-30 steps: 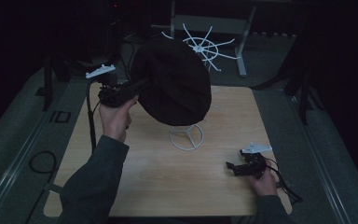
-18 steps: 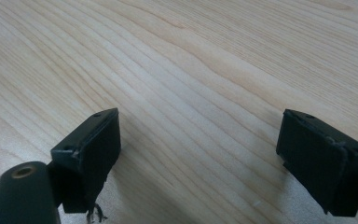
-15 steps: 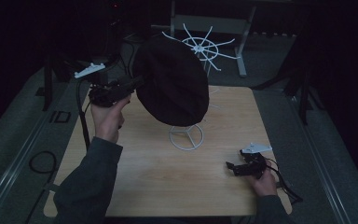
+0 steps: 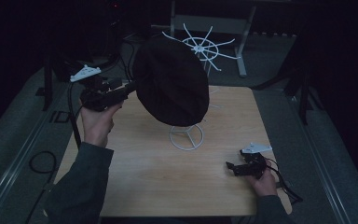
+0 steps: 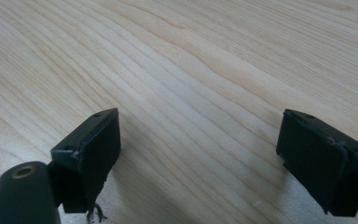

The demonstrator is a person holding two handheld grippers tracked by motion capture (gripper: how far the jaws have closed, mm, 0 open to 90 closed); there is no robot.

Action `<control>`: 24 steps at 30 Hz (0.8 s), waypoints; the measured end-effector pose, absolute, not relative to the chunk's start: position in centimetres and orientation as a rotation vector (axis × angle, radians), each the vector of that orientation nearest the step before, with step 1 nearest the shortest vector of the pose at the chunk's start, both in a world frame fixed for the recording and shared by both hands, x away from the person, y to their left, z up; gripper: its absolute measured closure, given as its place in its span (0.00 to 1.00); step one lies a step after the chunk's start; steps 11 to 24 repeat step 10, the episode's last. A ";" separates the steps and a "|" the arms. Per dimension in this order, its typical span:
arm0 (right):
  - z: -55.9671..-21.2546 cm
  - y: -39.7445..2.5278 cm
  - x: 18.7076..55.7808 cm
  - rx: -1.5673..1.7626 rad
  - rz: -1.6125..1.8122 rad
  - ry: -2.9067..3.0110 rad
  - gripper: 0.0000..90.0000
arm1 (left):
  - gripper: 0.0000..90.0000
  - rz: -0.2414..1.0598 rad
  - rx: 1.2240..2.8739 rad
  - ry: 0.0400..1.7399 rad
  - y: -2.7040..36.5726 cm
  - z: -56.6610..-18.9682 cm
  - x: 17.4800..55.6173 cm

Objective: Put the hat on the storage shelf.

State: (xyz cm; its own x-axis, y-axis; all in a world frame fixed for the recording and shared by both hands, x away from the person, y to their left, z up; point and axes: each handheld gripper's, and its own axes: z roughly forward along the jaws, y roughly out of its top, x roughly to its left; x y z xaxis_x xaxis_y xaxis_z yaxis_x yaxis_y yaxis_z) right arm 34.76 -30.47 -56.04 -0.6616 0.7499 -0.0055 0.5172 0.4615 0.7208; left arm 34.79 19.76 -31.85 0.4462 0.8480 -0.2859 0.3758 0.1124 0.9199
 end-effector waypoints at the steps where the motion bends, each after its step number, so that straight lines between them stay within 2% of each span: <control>1: -56.0 -30.5 34.8 1.076 1.015 2.393 0.15 | 0.41 0.496 1.495 1.134 19.8 -31.8 34.6; 10: -56.0 -30.5 34.8 1.077 1.015 2.393 0.15 | 0.41 0.507 1.509 1.166 21.3 -32.9 33.7; 24: -56.0 -30.5 34.8 1.077 1.015 2.393 0.15 | 0.41 0.507 1.509 1.166 21.3 -32.9 33.7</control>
